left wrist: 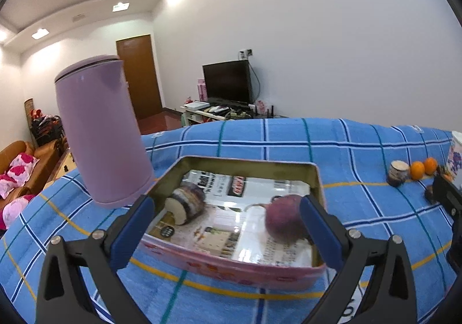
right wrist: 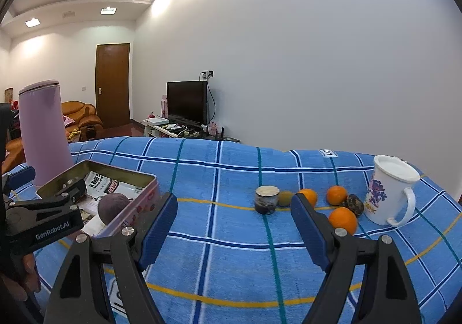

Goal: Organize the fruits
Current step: 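Withdraw both tools from the tin box toward the fruits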

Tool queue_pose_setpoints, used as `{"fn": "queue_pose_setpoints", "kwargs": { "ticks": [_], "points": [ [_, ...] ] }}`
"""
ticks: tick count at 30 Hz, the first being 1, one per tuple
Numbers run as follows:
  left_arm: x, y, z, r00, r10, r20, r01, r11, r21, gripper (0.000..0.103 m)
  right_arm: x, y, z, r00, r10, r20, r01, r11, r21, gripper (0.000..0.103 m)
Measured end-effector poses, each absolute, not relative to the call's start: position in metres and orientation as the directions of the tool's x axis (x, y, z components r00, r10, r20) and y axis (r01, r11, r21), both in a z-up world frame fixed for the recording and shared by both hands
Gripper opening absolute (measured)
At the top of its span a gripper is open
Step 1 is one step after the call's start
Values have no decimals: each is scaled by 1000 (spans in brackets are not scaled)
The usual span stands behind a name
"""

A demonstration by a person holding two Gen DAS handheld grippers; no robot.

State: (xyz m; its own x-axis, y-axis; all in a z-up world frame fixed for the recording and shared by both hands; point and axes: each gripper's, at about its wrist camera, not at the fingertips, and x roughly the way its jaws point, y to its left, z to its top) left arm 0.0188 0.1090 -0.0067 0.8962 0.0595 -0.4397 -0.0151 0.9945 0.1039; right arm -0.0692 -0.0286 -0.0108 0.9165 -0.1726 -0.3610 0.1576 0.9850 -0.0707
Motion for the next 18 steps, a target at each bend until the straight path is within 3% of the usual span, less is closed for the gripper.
{"fn": "queue_pose_setpoints", "kwargs": {
  "ticks": [18],
  "points": [
    [-1,25,-10,858,-100,-504,163,983,81,103,-93,-121,-11,877,-271,-397,280,959,-37,82]
  ]
}}
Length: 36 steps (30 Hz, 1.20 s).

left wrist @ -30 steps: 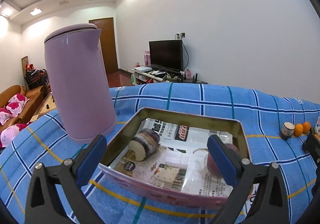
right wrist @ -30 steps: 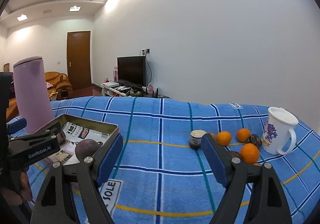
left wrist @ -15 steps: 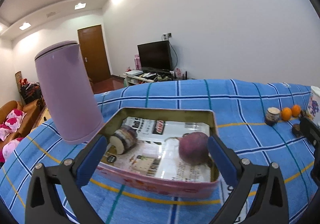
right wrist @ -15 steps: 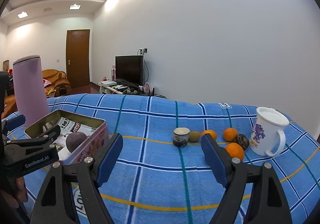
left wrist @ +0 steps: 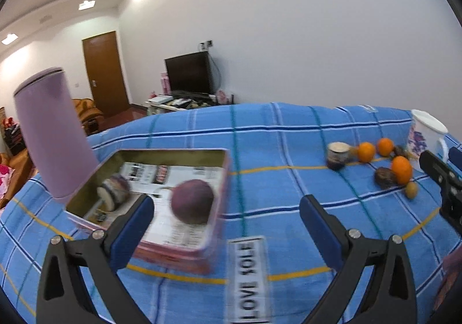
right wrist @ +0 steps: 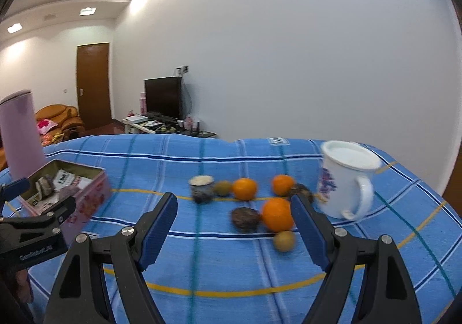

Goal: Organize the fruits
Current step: 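Withdraw both tools from the tin box toward the fruits, then grasp a kiwi with the right tool while the left tool grasps a passion fruit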

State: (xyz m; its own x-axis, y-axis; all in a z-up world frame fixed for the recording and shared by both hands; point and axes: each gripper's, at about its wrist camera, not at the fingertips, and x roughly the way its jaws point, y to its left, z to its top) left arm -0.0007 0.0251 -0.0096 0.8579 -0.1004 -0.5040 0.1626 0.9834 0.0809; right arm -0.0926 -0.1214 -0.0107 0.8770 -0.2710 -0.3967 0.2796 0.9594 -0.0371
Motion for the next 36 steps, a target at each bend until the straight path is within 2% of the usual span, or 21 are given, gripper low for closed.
{"fn": "queue_pose_setpoints", "kwargs": {
  "ticks": [10,17,23,24,25,27,30,33,36],
  "points": [
    [-2,-28,-10,811,-185,-555,260,964,58,102,-104,-209,-18,790,-371,-489,452,890,54,82],
    [0,-66,-13,770,-221,-599,314,948,53,100,-100,-246,-31,765,-252,-593,425,889,170,82],
    [4,-80,-23,742,-224,-632,341,938,68,96,-82,-232,-37,745,-101,-659,287,941,180,80],
    [6,-79,-25,733,-227,-641,340,939,56,94,-72,-229,-40,725,-64,-686,257,949,183,75],
    [7,-76,-25,730,-227,-645,335,941,47,94,-66,-226,-43,707,-44,-706,242,953,183,65],
    [9,-73,-26,725,-224,-651,324,945,35,94,-49,-219,-50,668,-23,-744,217,962,166,55],
    [11,-71,-27,720,-224,-657,328,944,37,93,-36,-210,-59,656,-31,-754,188,974,123,54],
    [13,-78,-27,725,-225,-651,351,934,67,91,-31,-203,-65,636,-25,-771,164,981,104,34],
    [16,-86,-22,717,-261,-646,386,921,57,91,-32,-207,-66,636,-11,-771,166,979,123,30]
  ]
}}
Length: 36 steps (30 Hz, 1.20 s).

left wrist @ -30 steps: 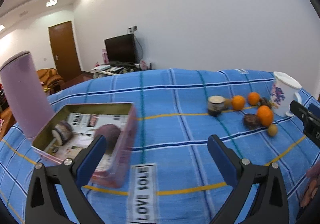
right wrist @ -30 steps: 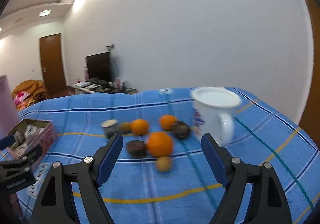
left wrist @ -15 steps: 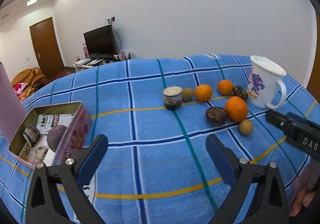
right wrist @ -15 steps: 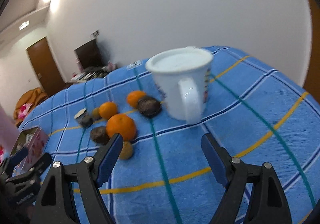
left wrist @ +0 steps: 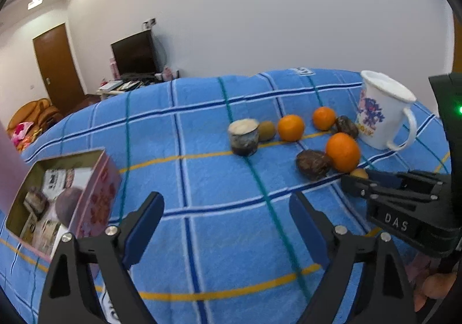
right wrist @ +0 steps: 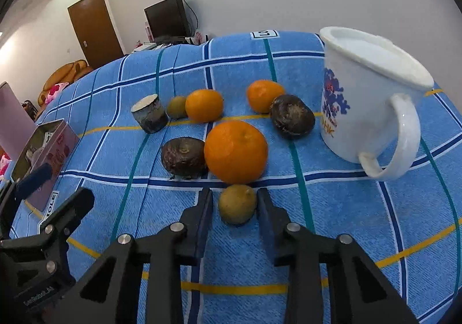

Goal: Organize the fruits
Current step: 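Grasp a kiwi with the right tool while the left tool grasps a passion fruit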

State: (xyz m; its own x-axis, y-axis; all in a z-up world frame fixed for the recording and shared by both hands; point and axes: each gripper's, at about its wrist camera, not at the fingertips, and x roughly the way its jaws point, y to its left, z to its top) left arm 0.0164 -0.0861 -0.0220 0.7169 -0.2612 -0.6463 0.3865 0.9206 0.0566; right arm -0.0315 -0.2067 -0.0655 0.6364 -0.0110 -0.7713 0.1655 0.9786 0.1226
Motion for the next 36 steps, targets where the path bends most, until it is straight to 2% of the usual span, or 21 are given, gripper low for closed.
{"fn": "queue_pose_setpoints", "kwargs": {
  "ticks": [3,6,15,19,20,21,23,26,27,32,36],
  "points": [
    [23,-95,-19,675,-328,-661,436,900,-2,91,-38,-220,-64,659,27,-751,181,964,193,28],
    [30,-106,-17,638,-382,-668,478,877,-46,92,-52,-235,-55,696,3,-718,212,954,210,28],
    [47,-163,-33,610,-343,-714,541,839,59,90,-75,-267,-31,774,-63,-630,299,914,275,28],
    [62,-175,-34,605,-331,-724,525,850,50,88,-82,-276,-24,791,-78,-606,312,905,290,28],
    [65,-177,-35,601,-328,-729,520,853,45,83,-83,-278,-23,792,-80,-605,315,903,292,28],
    [68,-179,-37,585,-327,-743,523,852,37,73,-83,-279,-23,793,-79,-604,317,900,298,28],
    [74,-183,-45,531,-328,-781,540,841,15,62,-84,-283,-23,792,-75,-605,327,890,317,28],
    [78,-180,-44,513,-350,-784,533,846,-29,50,-85,-285,-24,789,-63,-611,327,884,332,28],
    [78,-179,-43,515,-356,-780,529,848,-37,42,-84,-284,-24,789,-60,-611,326,885,333,28],
    [72,-170,-39,537,-355,-766,511,859,-40,41,-83,-284,-21,791,-84,-606,328,895,304,28],
    [51,-151,-24,646,-356,-675,489,873,7,41,-84,-281,-21,809,-100,-580,325,897,299,28]
  ]
}}
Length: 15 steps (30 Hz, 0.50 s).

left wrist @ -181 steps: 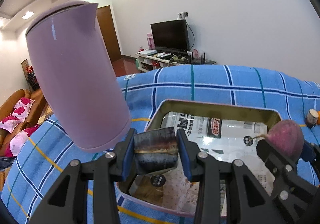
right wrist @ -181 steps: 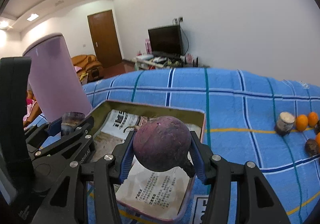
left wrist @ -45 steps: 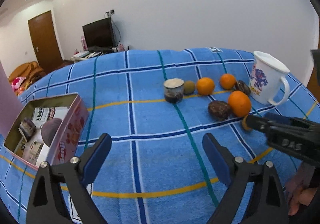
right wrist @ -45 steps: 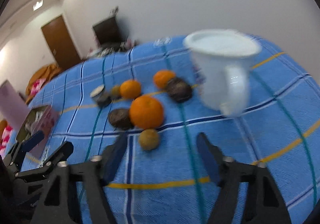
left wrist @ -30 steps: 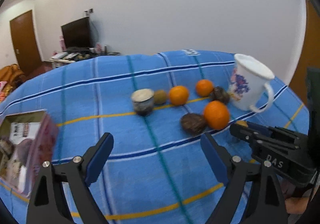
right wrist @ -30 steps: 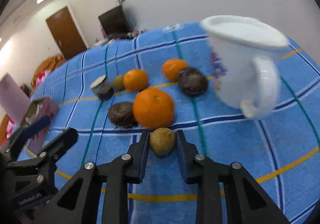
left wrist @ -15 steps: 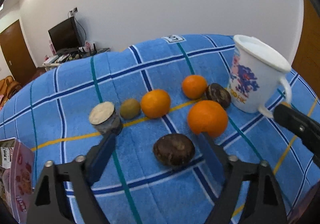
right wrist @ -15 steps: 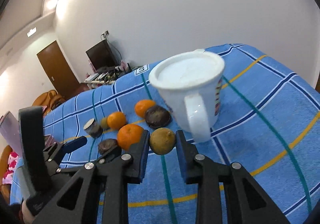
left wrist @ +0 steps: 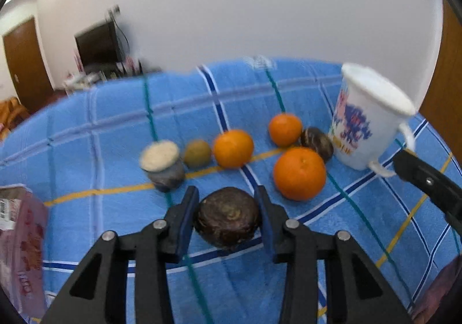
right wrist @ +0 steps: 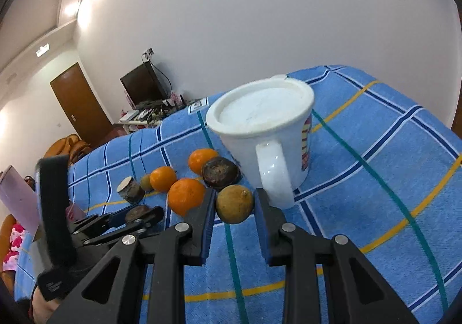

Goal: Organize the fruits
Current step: 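Grasp a kiwi with the right tool while the left tool grasps a passion fruit, then carry the kiwi and passion fruit with both tools over the tin box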

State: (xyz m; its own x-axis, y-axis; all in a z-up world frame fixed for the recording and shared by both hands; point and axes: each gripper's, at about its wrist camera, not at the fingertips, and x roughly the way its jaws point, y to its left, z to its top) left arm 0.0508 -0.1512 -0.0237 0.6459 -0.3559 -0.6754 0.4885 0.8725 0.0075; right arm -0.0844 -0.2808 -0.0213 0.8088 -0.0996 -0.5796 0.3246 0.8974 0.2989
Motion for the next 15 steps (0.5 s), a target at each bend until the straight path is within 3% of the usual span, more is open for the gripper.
{"fn": "queue_pose_setpoints", "kwargs": {
  "ticks": [4,10,15],
  "points": [
    [29,-136,-15,727,-321,-607,453,888,73,41,-84,-273,-19,831,-89,-549,287,914,286,28],
    [14,-103,-4,788,-278,-549,373,925,67,41,-86,-242,-13,864,-111,-491,224,958,178,28],
    [11,-78,-2,810,-256,-527,347,935,80,41,-90,-220,-11,904,-46,-425,121,981,152,28]
  ]
}}
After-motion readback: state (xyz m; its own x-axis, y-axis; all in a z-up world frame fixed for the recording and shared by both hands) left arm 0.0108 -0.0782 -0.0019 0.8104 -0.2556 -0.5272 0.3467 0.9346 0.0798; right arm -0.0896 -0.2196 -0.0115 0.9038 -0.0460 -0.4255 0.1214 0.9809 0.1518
